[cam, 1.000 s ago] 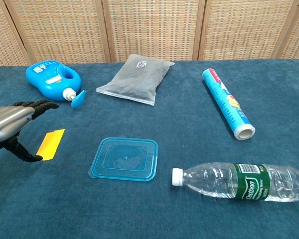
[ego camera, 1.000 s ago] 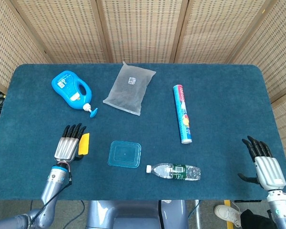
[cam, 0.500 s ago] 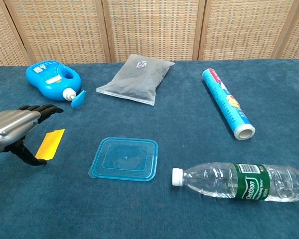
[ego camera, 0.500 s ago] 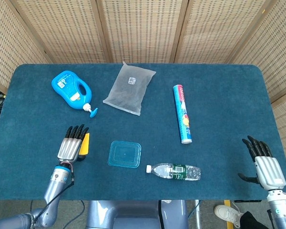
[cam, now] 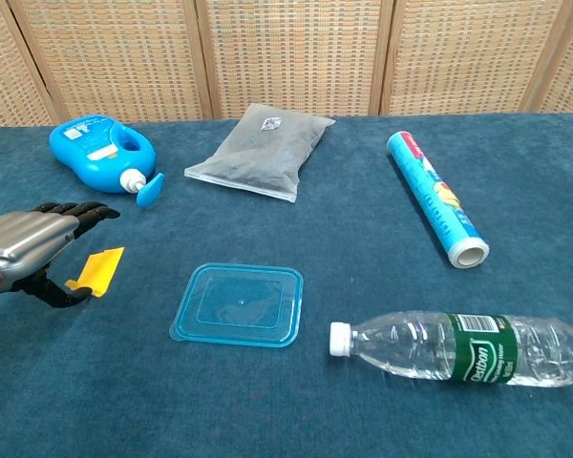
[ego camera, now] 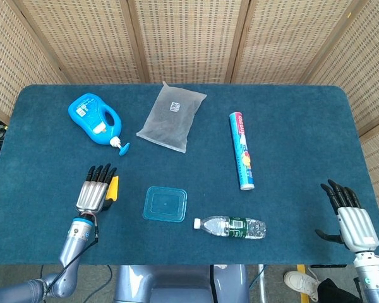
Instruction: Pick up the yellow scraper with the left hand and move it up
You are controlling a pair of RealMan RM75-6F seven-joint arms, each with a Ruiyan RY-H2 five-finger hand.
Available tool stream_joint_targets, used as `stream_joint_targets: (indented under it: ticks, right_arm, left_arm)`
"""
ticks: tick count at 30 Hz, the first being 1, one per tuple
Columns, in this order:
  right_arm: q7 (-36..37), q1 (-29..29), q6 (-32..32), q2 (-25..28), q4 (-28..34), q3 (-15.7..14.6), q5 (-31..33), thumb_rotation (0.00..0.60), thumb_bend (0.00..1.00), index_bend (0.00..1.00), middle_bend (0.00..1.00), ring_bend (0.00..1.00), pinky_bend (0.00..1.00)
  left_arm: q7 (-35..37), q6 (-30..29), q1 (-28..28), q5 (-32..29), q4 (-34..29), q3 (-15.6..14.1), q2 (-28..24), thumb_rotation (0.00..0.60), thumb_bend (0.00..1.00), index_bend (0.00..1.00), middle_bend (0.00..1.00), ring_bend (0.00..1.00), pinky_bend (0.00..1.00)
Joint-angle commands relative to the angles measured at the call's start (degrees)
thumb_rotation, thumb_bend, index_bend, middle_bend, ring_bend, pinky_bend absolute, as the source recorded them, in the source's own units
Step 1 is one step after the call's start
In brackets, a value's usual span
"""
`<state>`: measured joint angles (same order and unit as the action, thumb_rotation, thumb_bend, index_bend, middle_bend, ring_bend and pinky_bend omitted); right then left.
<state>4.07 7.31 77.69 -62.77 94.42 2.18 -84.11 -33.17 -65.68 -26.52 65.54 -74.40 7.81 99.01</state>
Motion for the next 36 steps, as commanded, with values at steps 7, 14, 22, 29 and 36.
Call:
stream_joint_targets:
  ticks: [7, 14, 22, 29, 36]
  right_arm:
    - [-0.1, 0.0, 0.0, 0.0, 0.1, 0.0, 0.0, 0.600, 0.00, 0.00, 0.00, 0.00, 0.00]
    - [0.1, -0.1, 0.1, 0.1, 0.1, 0.1, 0.1, 0.600, 0.00, 0.00, 0.00, 0.00, 0.00]
    - [0.2, 0.0, -0.2, 0.2, 0.1, 0.0, 0.2, 0.600, 0.00, 0.00, 0.00, 0.00, 0.00]
    - [0.0, -0.1, 0.0, 0.2, 0.2, 0.0, 0.0, 0.600, 0.00, 0.00, 0.00, 0.00, 0.00]
    - [-0.4, 0.0, -0.1, 0.1, 0.3, 0.0, 0.1, 0.600, 0.00, 0.00, 0.00, 0.00, 0.00]
  left_arm:
    - [1.1, -0.5, 0.0, -0.3, -0.3, 0.3, -0.7, 0.600, 0.65, 0.00, 0.00, 0.00, 0.00]
    - [2.3, -1.4, 0.3, 0.4, -2.0, 0.1, -1.6, 0.600, 0.73, 0.00, 0.00, 0.00, 0.00]
    - [4.2, -3.4, 1.8, 1.9, -4.8, -1.2, -3.2, 0.600, 0.49, 0.04, 0.00, 0.00, 0.00]
    - [4.9, -4.2, 2.7, 2.1, -3.4, -1.7, -2.6, 0.600, 0.39, 0.19, 0.00, 0.00, 0.00]
    - [6.0, -4.6, 3.3, 3.2, -2.2, -2.7, -1.6, 0.600, 0.35, 0.21, 0.00, 0.00, 0.00]
